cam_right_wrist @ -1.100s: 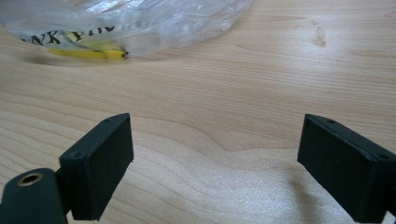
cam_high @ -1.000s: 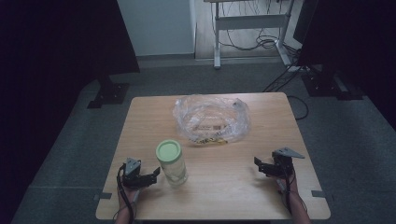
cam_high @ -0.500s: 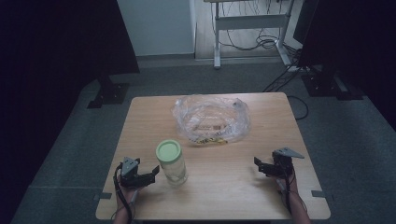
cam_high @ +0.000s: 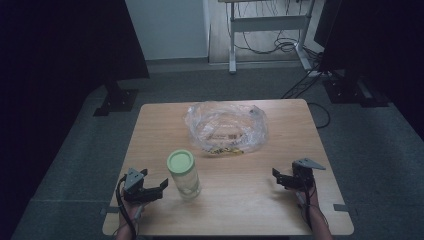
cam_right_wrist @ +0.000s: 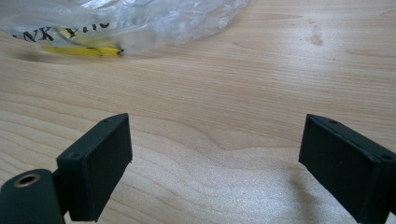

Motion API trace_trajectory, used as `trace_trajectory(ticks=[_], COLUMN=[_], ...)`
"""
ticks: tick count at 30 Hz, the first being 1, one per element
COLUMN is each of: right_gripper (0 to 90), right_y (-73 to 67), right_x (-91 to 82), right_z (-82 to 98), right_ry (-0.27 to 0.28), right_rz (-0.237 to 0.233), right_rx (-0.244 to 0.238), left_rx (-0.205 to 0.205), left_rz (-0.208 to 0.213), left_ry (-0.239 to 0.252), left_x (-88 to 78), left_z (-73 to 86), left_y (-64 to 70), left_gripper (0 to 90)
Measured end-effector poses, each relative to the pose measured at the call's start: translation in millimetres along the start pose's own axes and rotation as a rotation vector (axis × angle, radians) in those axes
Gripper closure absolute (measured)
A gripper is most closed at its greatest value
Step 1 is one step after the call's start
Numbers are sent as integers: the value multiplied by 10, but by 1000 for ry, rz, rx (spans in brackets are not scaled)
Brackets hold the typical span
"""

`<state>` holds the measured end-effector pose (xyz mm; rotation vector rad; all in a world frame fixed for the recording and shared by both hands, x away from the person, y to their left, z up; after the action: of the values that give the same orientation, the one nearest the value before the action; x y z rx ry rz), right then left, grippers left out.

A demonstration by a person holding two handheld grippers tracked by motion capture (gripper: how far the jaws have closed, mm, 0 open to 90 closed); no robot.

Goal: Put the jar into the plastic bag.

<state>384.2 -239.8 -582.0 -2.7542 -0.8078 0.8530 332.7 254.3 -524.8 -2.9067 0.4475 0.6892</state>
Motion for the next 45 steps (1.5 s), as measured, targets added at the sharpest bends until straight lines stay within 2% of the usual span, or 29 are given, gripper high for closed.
trace_trajectory(ticks=[3, 8, 10, 14, 19, 25, 29, 33, 36, 37, 39, 45], right_gripper=[92, 91, 90, 87, 87, 87, 83, 81, 80, 80, 79, 79], right_y=[-3, -9, -7, 9, 4, 2, 0, -9, -6, -6, -3, -1], right_x=[2, 8, 8, 5, 7, 12, 10, 4, -1, -1, 1, 7], right_z=[0, 1, 1, 0, 1, 1, 2, 13, 15, 15, 15, 16], right_ry=[-2, -9, -8, -4, -6, -12, -11, -17, -15, -15, -16, -24], right_rz=[4, 5, 4, 8, 10, 13, 20, 16, 18, 18, 19, 15], right_rx=[-2, -9, -8, 9, 2, -1, -2, -3, 2, 2, 6, 7], left_rx=[15, 10, 11, 37, 90, 111, 126, 123, 120, 128, 157, 191], left_rz=[19, 58, 61, 78, 94, 113, 120, 142, 156, 163, 149, 156], left_ry=[5, 20, 20, 18, 7, -5, -3, 28, 31, 25, 9, -1], left_x=[-71, -165, -181, -219, -214, -182, -207, -270, -275, -262, -227, -153], left_z=[-44, -104, -117, -159, -174, -175, -242, -345, -389, -412, -456, -581], left_y=[11, 40, 49, 121, 242, 337, 411, 478, 519, 543, 577, 679], left_gripper=[53, 49, 45, 44, 37, 30, 23, 23, 21, 21, 14, 12])
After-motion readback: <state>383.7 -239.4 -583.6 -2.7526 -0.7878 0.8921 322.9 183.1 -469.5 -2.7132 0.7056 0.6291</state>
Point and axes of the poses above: each handheld gripper's, and its own axes: x roughly forward along the jaws, z roughly out of its underside, y roughly to its right, the point moved 5 cm from there along x, roughly forward along the jaws, and after that the axes turned 11 degrees about -z, right-handed, at the moved point
